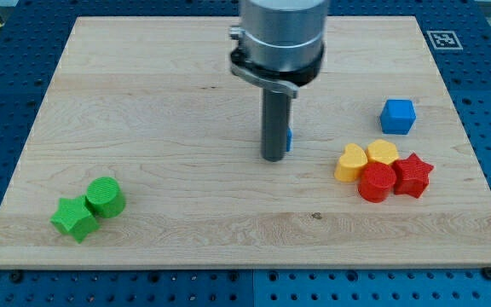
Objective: Move the blue triangle closer to the blue cube
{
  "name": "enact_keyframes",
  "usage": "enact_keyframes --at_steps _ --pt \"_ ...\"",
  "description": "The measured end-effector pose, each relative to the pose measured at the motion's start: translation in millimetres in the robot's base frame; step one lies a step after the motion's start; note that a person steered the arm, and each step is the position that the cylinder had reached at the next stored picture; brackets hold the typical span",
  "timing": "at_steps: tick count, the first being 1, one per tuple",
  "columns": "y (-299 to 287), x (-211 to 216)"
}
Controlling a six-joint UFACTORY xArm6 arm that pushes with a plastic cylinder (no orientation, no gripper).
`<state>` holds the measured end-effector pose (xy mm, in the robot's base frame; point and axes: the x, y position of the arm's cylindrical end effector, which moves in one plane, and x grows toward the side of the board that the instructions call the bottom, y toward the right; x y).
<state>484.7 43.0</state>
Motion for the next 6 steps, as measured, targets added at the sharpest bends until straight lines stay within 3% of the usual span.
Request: enact_keyframes --at_steps 1,4,6 --pt "9 -5" --pt "-47 -23" --pt "-37 -30"
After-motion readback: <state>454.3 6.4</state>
